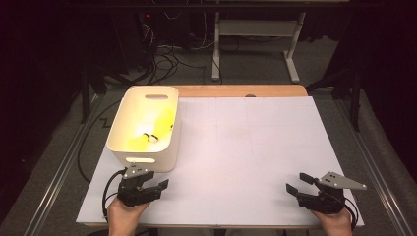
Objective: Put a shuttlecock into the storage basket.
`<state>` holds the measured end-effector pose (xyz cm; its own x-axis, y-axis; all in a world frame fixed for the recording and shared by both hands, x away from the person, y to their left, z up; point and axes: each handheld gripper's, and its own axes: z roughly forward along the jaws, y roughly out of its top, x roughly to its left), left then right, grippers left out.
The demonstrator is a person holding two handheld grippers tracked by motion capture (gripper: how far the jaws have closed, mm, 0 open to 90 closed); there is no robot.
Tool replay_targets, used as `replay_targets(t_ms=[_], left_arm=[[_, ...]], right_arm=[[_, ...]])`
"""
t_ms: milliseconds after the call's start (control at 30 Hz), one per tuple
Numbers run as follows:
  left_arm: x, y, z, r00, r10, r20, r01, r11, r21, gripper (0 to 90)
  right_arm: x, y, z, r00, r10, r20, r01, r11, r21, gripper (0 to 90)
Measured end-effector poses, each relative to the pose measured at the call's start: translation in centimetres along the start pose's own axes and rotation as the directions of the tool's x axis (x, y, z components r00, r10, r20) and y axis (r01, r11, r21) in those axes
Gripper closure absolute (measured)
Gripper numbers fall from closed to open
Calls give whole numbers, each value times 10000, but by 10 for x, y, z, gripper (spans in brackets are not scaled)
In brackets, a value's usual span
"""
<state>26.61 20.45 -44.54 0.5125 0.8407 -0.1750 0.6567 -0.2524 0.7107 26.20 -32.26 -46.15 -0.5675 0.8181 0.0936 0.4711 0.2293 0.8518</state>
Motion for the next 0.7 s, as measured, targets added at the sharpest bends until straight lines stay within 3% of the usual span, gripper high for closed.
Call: replay_targets(t_ms=[300,700], left_arm=[[4,-4,0,9997,-31,-225,26,9998,-202,354],[16,-12,-2,9972,-702,-245,682,9949,-740,344]], right_arm=[[0,0,0,10000,4,6,-4,10000,-4,317],[0,0,0,10000,15,6,-15,10000,-2,317]])
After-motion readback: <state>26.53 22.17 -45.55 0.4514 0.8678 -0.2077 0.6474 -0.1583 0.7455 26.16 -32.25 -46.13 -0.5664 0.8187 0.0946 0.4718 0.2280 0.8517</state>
